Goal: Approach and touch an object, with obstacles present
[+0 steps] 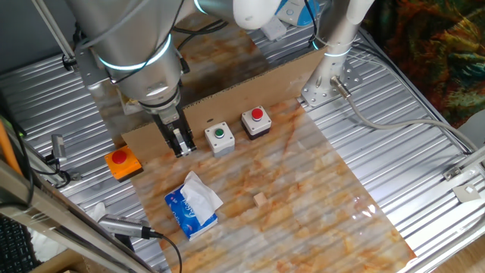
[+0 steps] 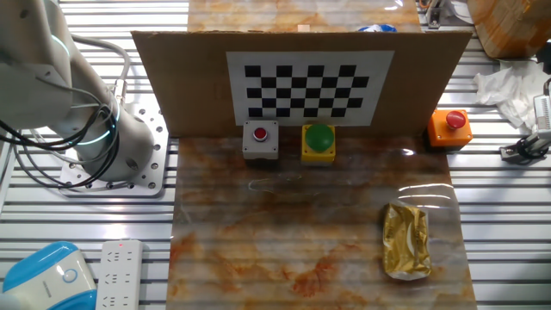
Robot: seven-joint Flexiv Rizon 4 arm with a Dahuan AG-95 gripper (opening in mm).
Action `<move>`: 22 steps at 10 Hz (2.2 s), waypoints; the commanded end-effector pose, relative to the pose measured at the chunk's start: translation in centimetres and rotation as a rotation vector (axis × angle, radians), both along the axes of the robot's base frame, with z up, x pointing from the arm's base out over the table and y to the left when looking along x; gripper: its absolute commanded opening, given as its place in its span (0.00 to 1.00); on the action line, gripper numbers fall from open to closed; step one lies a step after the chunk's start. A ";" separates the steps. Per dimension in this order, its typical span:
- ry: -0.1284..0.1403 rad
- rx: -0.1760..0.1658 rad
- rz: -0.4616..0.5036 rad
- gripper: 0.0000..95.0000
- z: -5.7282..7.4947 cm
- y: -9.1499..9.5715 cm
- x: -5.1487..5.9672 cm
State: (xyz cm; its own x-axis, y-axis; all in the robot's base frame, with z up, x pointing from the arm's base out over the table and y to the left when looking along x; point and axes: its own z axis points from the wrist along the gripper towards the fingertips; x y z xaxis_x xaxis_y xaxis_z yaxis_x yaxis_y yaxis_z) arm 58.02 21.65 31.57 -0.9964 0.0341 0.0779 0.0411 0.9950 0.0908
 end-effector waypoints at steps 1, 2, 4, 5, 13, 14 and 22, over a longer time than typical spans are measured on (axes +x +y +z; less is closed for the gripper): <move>0.004 -0.012 -0.019 0.00 0.0 0.0 0.0; 0.004 -0.022 -0.022 0.00 0.0 0.0 0.0; -0.002 -0.047 -0.037 0.00 0.0 0.0 0.0; -0.008 -0.059 -0.042 0.00 0.0 0.0 0.0; 0.003 -0.117 -0.039 0.00 0.0 0.0 0.0; 0.007 -0.121 -0.039 0.00 0.0 0.0 0.0; 0.045 -0.158 -0.078 0.00 0.0 0.0 0.0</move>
